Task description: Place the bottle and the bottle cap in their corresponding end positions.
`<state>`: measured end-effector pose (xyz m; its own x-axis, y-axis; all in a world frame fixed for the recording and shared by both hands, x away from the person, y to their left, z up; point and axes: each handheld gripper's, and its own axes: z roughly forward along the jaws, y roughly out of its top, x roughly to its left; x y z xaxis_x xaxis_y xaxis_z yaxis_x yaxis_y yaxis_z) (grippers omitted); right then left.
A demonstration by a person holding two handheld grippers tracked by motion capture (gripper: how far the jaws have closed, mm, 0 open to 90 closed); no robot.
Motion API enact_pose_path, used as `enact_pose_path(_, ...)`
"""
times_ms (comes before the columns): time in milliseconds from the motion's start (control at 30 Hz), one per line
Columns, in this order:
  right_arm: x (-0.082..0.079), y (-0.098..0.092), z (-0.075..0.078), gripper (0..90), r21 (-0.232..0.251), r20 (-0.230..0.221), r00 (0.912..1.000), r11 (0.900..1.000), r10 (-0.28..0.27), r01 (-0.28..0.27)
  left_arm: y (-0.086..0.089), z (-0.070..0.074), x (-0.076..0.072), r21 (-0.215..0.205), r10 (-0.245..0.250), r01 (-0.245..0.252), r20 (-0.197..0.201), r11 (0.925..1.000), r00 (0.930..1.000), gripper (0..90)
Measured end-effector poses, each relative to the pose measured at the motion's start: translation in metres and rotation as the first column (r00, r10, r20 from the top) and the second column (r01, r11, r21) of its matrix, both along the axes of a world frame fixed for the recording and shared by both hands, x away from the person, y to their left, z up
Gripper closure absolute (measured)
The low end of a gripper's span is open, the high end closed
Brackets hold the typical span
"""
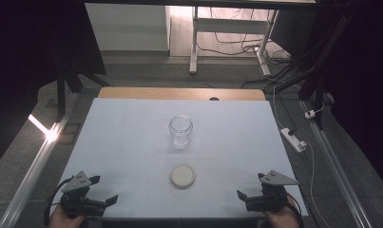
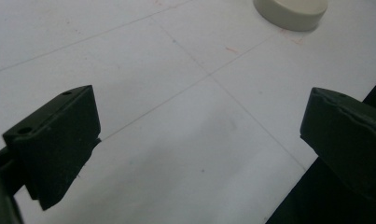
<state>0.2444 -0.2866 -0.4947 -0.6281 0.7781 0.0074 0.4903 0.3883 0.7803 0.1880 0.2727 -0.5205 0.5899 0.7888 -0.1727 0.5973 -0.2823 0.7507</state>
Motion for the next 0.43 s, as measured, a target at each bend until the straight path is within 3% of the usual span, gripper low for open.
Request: enact_pose_path(433,-0.008,-0.014,-0.001,0.0,0.006,-0.021,0.9987,0.999,-0.046,0.046,0.008,0.000,-0.008,0.004,0.037,-0.037,-0.004,0.9993,0.9993,0.0)
